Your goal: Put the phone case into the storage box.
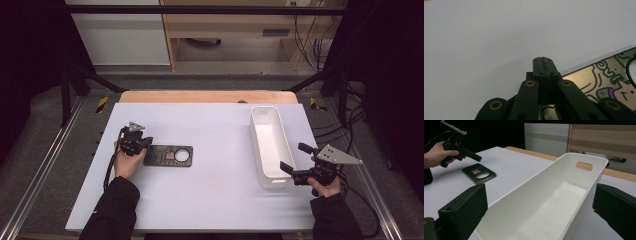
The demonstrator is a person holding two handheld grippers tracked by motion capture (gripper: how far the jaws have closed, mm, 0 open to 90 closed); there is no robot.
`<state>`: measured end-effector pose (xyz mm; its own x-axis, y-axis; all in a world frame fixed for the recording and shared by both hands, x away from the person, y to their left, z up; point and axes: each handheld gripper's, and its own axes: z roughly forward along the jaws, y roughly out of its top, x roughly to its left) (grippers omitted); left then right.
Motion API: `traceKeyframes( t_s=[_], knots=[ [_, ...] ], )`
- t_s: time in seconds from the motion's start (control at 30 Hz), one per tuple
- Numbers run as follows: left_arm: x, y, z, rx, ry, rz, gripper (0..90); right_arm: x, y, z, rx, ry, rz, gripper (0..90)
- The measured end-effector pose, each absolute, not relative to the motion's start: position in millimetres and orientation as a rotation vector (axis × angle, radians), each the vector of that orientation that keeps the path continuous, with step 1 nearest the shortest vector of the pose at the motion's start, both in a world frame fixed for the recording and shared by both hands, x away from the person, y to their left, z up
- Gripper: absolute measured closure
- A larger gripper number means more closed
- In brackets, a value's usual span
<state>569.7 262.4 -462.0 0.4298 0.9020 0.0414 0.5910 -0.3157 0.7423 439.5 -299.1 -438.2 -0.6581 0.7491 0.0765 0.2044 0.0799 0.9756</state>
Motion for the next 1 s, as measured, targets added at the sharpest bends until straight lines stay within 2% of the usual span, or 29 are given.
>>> traceKeyframes(
  t_s=[1.0],
  knots=[
    [575.5, 258.1, -467.3, 2.098, 1.237, 0.554, 89.4, 439.6, -299.3, -438.0, 0.942, 1.915, 1.613, 0.4]
  ],
)
